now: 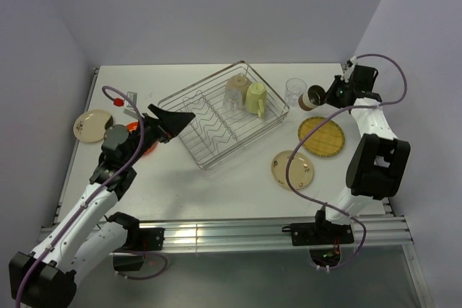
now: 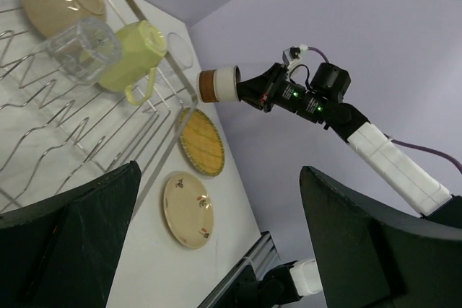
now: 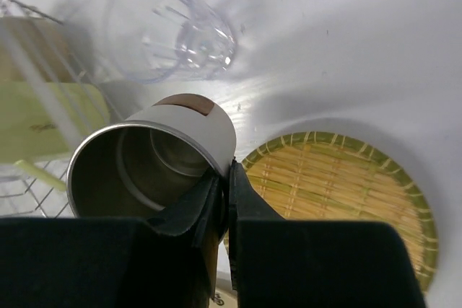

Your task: Load the mixed dishes into the dish rack

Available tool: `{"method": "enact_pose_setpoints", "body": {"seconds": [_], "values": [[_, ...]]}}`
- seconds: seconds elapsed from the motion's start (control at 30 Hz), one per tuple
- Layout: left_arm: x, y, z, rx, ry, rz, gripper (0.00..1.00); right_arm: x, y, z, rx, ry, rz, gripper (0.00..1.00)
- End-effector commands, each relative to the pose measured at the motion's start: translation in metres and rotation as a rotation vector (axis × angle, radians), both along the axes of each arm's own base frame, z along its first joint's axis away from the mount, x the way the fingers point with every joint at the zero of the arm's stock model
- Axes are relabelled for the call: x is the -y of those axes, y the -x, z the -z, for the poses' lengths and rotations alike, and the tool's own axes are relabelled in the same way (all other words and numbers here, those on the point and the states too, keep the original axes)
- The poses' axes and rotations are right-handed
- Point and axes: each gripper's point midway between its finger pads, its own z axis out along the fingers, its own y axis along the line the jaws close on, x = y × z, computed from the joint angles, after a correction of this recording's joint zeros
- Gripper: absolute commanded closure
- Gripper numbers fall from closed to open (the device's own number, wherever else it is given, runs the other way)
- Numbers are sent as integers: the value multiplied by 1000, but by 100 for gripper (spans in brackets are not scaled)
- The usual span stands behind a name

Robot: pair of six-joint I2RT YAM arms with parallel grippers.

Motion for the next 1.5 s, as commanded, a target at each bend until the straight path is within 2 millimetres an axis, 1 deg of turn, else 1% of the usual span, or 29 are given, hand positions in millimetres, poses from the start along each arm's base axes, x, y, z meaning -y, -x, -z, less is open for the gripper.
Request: {"method": "enact_pose_setpoints", "body": {"seconds": [0.0,0.03,0.1,0.13,0.17,0.2,0.23,0.27,0.3,0.33,0.37,0.4,0.43,0.5,0.53,0.57,0.6,0.63,0.7,0.73,0.8,0.83,0.87,1.0,1.03,1.07,1.1,1.23,1.47], "values": [[12,8,-54,128,97,84,1,-8,0,-80,252,91,-132,100],[16,11,-56,138,100,118,1,-20,5,-86,297,92,-226,100],[21,11,-65,158,118,152,1,-34,14,-118,432,149,-345,100],[25,15,-67,166,121,189,1,-48,23,-120,483,155,-447,100],[28,16,-72,166,139,210,1,-55,33,-142,561,189,-492,100],[32,13,-70,152,145,226,1,-60,37,-158,642,231,-532,100],[35,17,-77,177,160,265,1,-65,44,-157,683,259,-573,100],[40,15,-76,152,184,292,1,-77,57,-189,818,314,-635,100],[43,16,-78,150,199,316,1,-81,64,-199,875,348,-663,100],[44,19,-89,171,238,344,1,-86,70,-203,916,373,-690,100],[47,23,-92,179,251,378,1,-97,83,-219,991,393,-751,100],[51,20,-89,170,260,397,1,-104,89,-231,1054,435,-789,100],[52,22,-98,210,278,421,1,-110,94,-242,1092,460,-817,100],[60,20,-98,194,287,486,1,-124,105,-258,1163,522,-883,100],[63,20,-99,189,291,511,1,-137,111,-267,1203,537,-918,100],[67,17,-104,189,304,536,1,-144,119,-275,1241,563,-940,100],[71,19,-106,195,303,569,1,-151,124,-283,1293,633,-962,100],[74,21,-109,190,316,592,1,-167,131,-284,1336,646,-1002,100],[81,21,-118,218,321,637,1,-179,148,-301,1461,772,-1006,100],[84,25,-128,232,330,664,1,-197,156,-295,1509,771,-1040,100],[90,22,-126,221,325,691,1,-206,175,-315,1650,861,-1000,100],[93,24,-125,211,318,711,1,-209,178,-314,1671,867,-986,100],[96,23,-126,211,312,722,1,-218,189,-320,1723,863,-992,100],[101,27,-120,194,308,758,1,-230,205,-325,1785,862,-1005,100],[102,29,-118,185,312,769,1,-233,208,-321,1793,864,-1010,100],[103,29,-116,177,311,773,1,-234,211,-324,1811,878,-995,100],[104,30,-114,171,308,777,1,-240,218,-323,1847,893,-1006,100],[109,38,-114,169,317,815,1,-257,222,-307,1859,886,-1039,100],[114,45,-111,153,308,863,1,-277,228,-302,1905,864,-1048,100]]}}
